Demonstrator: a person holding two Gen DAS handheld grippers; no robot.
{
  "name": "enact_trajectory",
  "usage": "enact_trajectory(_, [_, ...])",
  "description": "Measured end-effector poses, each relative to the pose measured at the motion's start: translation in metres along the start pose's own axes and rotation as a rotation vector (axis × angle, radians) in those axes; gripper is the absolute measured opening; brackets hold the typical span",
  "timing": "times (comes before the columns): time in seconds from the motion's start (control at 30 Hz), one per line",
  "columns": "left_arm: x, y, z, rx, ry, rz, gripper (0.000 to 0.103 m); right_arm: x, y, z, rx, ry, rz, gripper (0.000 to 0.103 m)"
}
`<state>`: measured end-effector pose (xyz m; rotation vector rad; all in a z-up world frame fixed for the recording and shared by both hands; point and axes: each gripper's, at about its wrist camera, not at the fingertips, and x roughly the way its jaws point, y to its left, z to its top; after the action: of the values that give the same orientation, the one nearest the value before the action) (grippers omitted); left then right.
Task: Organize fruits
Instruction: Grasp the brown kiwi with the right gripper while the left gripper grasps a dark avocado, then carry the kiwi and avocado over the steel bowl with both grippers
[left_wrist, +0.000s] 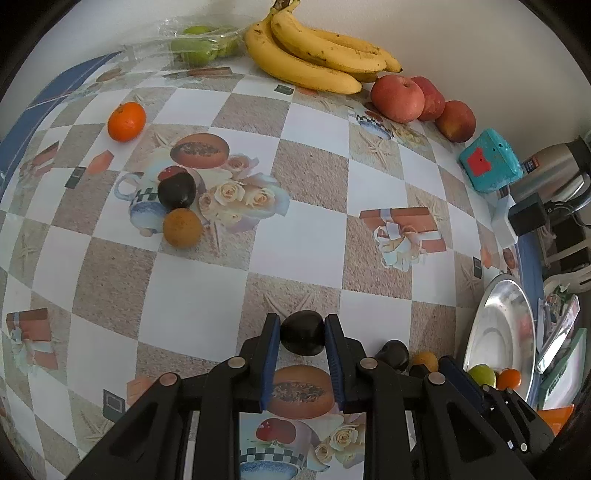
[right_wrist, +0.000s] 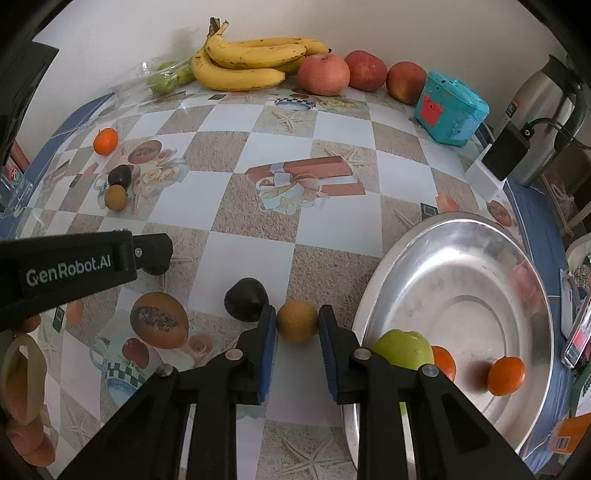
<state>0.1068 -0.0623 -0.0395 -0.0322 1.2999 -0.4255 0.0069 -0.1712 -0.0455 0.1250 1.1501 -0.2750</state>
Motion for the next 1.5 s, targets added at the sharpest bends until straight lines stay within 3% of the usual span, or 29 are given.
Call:
enact_trajectory(0.27, [-0.008,0.004,0.003,-0.016,-0.02,0.007,0.026,-0.004,-0.003,0.0,0.02,-0.011,0.018,0.024])
enact_trajectory(0.5, [-0.025,0.007,0.006,-0.025,-0.055,0.013,0.026,-0.027,-0.012,0.007,0.096,-0.063,0.129,0.024])
enact_trajectory(0.67, [-0.036,0.009,0.007,-0.02,-0.074,0.04,0.026,-0.039,-0.014,0.013,0.121,-0.045,0.194,0.024])
enact_trajectory(1.13, [-0.043,0.01,0.006,-0.028,-0.088,0.076,0.026,-0.037,-0.032,0.02,0.14,0.017,0.185,0.024])
enact_trajectory(1.33, [-0.043,0.0,0.003,-0.014,-0.093,0.094,0.026,-0.042,-0.048,0.022,0.154,-0.004,0.156,0.024])
enact_trajectory(1.5, [-0.038,-0.024,-0.003,0.027,-0.072,0.067,0.026,-0.05,-0.072,0.02,0.204,-0.026,0.156,0.024])
